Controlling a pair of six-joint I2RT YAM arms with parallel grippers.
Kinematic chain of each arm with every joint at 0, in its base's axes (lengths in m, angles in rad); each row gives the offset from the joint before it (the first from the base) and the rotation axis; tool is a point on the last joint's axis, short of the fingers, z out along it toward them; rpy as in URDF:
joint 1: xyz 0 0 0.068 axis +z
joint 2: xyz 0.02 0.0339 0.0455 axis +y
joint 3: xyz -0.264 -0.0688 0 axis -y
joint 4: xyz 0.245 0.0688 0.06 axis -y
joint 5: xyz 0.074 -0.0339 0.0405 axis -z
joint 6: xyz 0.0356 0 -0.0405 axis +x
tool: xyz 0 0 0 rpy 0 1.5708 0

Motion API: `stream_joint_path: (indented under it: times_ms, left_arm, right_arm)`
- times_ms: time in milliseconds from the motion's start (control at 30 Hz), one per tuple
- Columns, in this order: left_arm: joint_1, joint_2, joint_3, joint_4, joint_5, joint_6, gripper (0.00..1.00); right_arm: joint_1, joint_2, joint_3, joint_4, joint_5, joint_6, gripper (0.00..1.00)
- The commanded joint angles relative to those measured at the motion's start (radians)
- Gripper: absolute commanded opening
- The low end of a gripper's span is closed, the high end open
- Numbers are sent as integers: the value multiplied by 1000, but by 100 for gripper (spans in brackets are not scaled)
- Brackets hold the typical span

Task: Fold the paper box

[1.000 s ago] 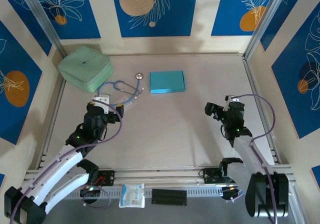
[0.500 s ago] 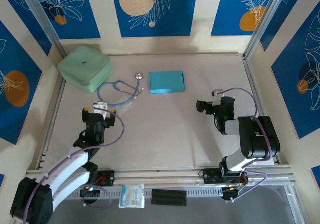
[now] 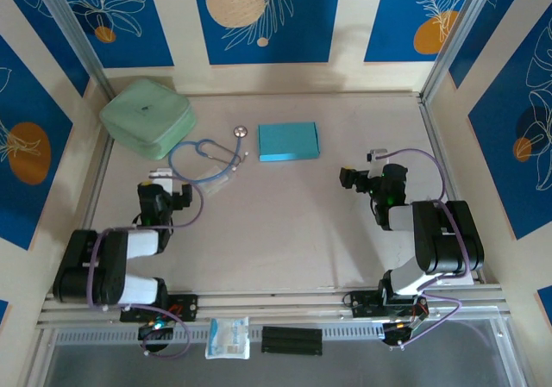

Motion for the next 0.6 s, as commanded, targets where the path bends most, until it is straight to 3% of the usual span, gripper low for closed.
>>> stream_joint_path:
  times_ms: [0, 33, 100, 133, 567]
  left_arm:
    - [21, 139, 65, 185, 146, -39, 99]
    - [20, 190, 73, 252, 174, -27, 99]
    - [17, 139, 123, 62, 194, -12, 99]
    - [15, 170, 107, 151, 198, -9, 99]
    - [15, 161, 106, 135, 210, -6, 99]
  right_arm:
    - [3, -8, 21, 4, 21, -7, 99]
    - [3, -8, 21, 2, 20, -7, 99]
    - [2, -8, 21, 1, 20, -7, 99]
    - [2, -7, 20, 4, 20, -7, 99]
    - [2, -7, 22, 2, 19, -7, 99]
